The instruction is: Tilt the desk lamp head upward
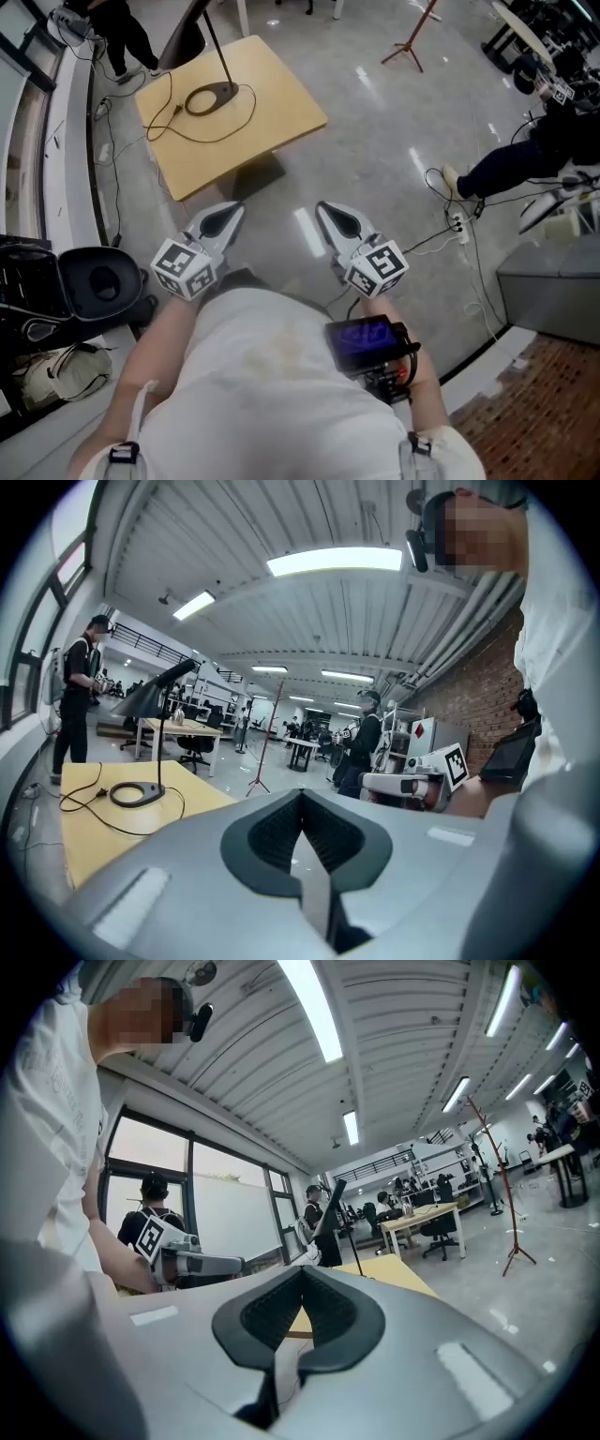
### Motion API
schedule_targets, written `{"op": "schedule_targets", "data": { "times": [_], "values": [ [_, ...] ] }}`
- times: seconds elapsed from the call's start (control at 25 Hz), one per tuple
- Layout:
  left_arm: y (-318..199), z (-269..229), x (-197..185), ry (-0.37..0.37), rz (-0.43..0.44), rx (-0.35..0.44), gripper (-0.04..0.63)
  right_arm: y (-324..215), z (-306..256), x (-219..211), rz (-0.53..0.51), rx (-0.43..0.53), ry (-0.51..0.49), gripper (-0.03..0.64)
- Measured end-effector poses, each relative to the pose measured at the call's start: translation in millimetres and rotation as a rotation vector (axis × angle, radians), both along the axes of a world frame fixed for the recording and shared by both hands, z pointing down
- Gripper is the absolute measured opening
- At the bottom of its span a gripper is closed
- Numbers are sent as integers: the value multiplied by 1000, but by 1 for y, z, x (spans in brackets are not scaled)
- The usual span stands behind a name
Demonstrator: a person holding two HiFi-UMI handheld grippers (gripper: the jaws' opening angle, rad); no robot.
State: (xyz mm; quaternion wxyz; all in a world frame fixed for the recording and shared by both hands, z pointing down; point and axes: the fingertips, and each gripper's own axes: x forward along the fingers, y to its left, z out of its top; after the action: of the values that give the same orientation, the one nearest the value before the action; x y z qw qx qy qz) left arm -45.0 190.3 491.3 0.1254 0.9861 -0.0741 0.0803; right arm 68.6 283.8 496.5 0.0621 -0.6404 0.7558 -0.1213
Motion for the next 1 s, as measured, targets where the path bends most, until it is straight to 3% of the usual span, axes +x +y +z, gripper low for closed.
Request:
{"op": "schedule_targets", "data": {
  "times": [0.28, 1.0],
  "values": [
    [-19, 4, -1, -6, -59, -15, 0, -26, -6, 14, -23, -3, 14, 11],
    [-137, 14, 43, 27, -32, -14, 0, -138, -5, 55, -30, -40, 73, 11]
  ]
}}
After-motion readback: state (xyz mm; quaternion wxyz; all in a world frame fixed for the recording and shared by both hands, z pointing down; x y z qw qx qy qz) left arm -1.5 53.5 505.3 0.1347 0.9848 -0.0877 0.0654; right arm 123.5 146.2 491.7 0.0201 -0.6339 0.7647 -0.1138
